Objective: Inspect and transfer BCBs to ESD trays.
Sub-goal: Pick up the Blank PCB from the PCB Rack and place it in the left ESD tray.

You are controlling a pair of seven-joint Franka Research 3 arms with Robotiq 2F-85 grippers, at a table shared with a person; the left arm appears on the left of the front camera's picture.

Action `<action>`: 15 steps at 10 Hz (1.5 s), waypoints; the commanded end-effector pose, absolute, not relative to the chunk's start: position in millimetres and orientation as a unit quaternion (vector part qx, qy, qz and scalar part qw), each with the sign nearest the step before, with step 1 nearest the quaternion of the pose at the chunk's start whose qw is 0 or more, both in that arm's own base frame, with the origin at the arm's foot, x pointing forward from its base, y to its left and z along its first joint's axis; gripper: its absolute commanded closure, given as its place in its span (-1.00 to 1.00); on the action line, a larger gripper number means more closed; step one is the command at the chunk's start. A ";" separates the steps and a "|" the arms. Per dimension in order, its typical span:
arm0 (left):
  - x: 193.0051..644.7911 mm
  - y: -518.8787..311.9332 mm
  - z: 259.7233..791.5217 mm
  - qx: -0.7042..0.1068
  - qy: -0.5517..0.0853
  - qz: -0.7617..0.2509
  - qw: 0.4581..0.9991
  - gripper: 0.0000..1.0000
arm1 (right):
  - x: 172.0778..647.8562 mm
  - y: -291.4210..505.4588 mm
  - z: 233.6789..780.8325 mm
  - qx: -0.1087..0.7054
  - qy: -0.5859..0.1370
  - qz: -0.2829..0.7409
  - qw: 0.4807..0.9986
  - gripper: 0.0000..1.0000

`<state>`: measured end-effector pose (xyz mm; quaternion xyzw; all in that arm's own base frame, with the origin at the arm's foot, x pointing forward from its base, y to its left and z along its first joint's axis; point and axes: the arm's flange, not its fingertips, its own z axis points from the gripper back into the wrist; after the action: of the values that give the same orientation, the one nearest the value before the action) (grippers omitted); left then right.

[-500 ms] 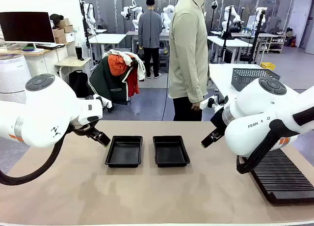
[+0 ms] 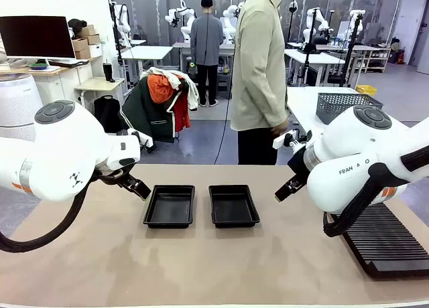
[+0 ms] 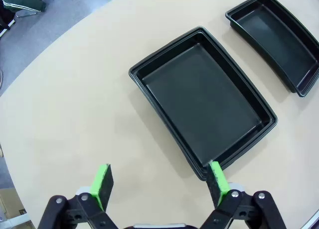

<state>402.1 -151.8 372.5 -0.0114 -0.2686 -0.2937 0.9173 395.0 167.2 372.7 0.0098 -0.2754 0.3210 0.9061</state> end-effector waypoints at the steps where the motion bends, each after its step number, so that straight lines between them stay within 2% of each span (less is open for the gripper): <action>1: 402.2 -151.7 372.4 -0.011 -0.269 -0.294 0.917 -1.00 | 395.0 167.1 372.7 0.010 -0.275 0.321 0.906 -1.00; 6: 402.1 -151.8 372.5 -0.011 -0.269 -0.294 0.917 -1.00 | 395.0 167.2 372.7 0.010 -0.275 0.321 0.906 -1.00; 10: 387.3 -144.9 466.2 -0.087 -0.223 -0.247 0.939 -1.00 | 371.2 137.7 462.3 0.082 -0.245 0.249 0.933 -1.00; 11: 386.1 -139.4 494.5 -0.096 -0.184 -0.229 0.951 -1.00 | 365.7 130.5 486.2 0.112 -0.237 0.228 0.938 -1.00; 13: 383.2 -140.4 533.1 -0.134 -0.156 -0.191 0.960 -1.00 | 362.9 106.5 530.2 0.153 -0.216 0.218 0.939 -1.00; 15: 380.9 -137.2 572.1 -0.172 -0.138 -0.167 0.961 -1.00 | 358.4 80.6 571.8 0.204 -0.172 0.184 0.946 -1.00</action>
<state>375.4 -138.0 564.3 -0.1489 -0.1476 -0.1945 0.9582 351.0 91.7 561.6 0.1767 -0.1996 0.1994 0.9430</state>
